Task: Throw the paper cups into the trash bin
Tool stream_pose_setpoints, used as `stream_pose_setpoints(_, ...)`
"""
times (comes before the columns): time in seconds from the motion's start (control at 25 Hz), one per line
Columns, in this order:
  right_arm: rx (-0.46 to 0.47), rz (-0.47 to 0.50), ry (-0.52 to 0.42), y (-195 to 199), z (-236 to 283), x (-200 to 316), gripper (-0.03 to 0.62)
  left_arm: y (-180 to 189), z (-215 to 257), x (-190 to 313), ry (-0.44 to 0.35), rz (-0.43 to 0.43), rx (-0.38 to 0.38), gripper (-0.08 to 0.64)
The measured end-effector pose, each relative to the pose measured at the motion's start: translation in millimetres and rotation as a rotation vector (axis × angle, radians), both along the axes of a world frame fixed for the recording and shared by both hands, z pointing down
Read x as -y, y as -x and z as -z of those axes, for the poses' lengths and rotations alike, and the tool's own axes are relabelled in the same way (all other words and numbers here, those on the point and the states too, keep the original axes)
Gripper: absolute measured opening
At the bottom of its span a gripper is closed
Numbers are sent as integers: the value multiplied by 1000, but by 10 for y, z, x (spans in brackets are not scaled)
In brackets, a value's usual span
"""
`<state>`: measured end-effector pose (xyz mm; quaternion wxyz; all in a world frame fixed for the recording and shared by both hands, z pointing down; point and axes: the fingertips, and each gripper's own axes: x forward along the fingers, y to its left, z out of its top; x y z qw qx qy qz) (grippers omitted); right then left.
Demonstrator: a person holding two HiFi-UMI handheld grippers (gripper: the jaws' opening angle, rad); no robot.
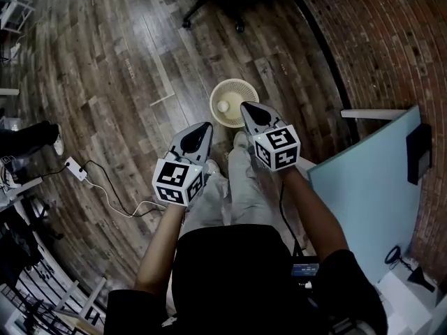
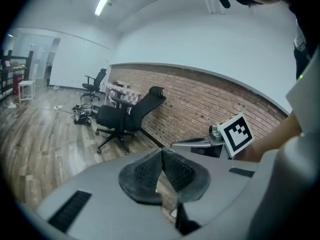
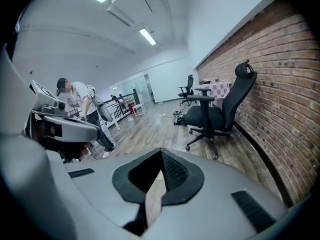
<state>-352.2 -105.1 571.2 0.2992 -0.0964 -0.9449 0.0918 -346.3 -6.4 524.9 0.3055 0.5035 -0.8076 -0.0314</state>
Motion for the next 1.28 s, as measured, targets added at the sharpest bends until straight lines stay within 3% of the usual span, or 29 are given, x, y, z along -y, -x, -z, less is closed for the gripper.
stream_pose_setpoints(0.32, 180, -43, -11, -73, 1200, -42, 4, 59, 817, 134, -100, -19, 123, 8)
stream_pose_setpoints(0.64, 297, -15, -36, -292, 1908, -420, 3, -22, 1280, -17, -153, -18, 194, 8)
stream_pose_setpoints(0.92, 380, 13, -51, -395, 2296, -640, 4, -108, 1528, -82, -189, -41, 243, 8)
stream_pose_setpoints(1.28, 445, -8, -64, -546, 2570, -557, 4, -190, 1695, 11, -217, -54, 264, 8)
